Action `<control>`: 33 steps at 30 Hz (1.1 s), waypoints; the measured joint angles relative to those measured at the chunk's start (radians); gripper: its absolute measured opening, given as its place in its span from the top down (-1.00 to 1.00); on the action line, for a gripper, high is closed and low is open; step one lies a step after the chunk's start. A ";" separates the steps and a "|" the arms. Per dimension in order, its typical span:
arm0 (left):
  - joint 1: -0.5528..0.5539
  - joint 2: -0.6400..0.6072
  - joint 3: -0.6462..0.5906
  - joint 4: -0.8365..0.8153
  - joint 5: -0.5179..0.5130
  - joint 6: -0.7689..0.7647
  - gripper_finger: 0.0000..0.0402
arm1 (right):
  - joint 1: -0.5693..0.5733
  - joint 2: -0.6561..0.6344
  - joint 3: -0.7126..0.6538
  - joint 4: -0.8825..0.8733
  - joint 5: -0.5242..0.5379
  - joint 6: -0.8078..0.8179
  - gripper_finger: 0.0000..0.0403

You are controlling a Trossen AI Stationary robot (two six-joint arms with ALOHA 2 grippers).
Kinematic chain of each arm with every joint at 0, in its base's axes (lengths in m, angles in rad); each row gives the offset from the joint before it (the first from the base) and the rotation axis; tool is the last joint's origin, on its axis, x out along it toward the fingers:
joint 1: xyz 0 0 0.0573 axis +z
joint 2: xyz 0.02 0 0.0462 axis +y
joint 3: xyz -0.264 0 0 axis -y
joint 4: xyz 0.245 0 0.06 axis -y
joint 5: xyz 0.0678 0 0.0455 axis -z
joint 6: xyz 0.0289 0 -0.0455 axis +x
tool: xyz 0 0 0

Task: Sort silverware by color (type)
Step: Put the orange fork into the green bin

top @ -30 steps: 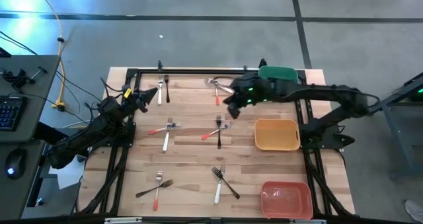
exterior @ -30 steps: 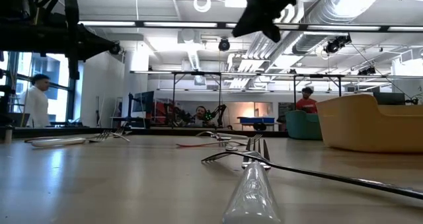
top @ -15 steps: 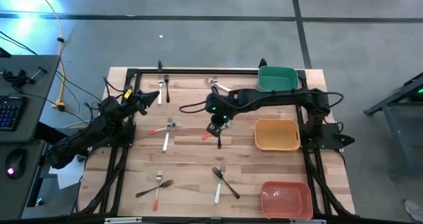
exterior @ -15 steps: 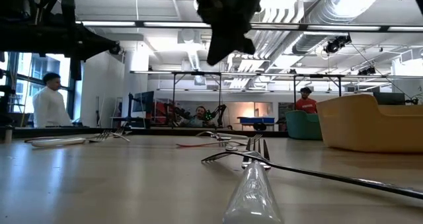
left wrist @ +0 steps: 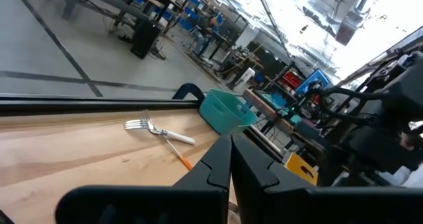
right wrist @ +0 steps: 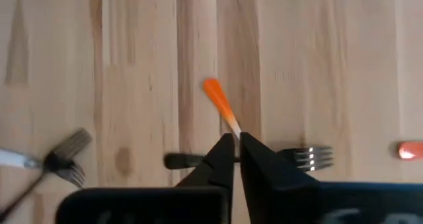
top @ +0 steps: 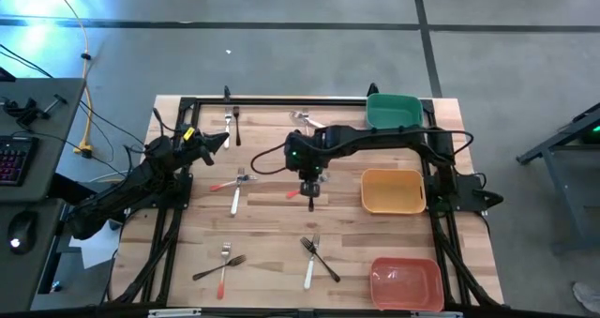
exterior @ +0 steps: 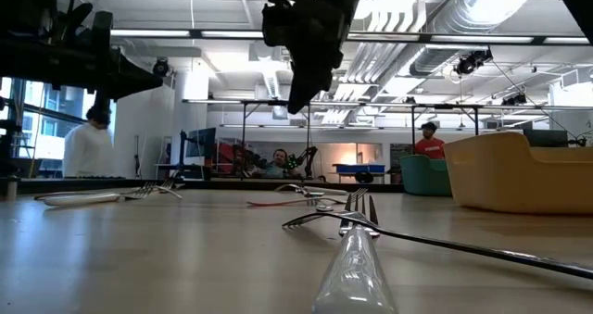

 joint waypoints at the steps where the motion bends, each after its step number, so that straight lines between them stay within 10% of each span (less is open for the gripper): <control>1: 0.000 0.000 0.000 0.000 0.000 -0.003 1.00 | 0.000 0.000 0.000 0.000 0.000 -0.019 0.89; 14: -0.002 0.000 0.000 0.002 0.016 0.013 1.00 | -0.006 0.113 -0.001 -0.016 0.009 -0.180 0.24; 33: -0.002 0.000 0.000 0.003 0.024 0.011 1.00 | -0.003 0.241 -0.002 -0.010 0.069 -0.285 0.73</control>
